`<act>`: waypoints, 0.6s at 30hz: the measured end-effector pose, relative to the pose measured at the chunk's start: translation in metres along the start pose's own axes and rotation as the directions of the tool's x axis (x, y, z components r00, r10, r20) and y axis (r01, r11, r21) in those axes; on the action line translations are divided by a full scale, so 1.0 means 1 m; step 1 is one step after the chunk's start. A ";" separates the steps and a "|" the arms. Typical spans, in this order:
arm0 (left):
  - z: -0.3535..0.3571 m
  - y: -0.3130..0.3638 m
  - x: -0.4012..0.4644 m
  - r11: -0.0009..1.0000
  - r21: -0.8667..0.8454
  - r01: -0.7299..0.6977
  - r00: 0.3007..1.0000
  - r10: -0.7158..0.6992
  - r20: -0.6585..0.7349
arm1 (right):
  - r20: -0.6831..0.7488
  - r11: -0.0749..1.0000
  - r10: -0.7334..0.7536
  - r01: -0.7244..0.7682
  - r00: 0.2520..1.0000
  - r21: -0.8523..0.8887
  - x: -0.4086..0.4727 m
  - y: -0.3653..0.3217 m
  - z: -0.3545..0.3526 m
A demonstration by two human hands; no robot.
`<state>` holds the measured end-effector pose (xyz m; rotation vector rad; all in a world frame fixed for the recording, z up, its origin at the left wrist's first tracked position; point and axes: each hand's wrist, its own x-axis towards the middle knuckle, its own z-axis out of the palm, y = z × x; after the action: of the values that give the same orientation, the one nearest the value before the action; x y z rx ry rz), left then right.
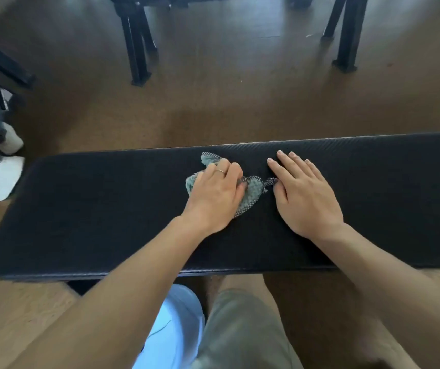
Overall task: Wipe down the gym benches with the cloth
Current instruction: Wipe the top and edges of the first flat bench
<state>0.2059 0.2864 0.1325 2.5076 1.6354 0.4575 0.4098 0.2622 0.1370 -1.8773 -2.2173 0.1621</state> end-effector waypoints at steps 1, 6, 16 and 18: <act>-0.001 -0.007 0.012 1.000 -0.014 0.006 1.000 -0.006 0.003 | -0.005 1.000 0.005 -0.005 1.000 0.003 0.000 0.000 0.001; 0.001 -0.033 0.063 0.982 -0.026 0.186 0.983 -0.186 0.012 | -0.029 1.000 0.018 -0.018 0.999 -0.001 0.001 0.000 0.006; -0.020 -0.026 -0.021 0.997 0.010 0.079 0.997 -0.079 0.007 | -0.035 0.999 0.008 -0.007 0.999 0.039 -0.005 0.004 0.004; -0.024 -0.044 -0.010 0.992 0.031 0.120 0.991 -0.122 0.048 | -0.037 0.999 0.003 -0.001 0.999 0.048 -0.006 0.005 0.004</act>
<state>0.1565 0.2937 0.1423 2.4006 1.7743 0.3578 0.4145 0.2577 0.1318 -1.8425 -2.1683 0.1775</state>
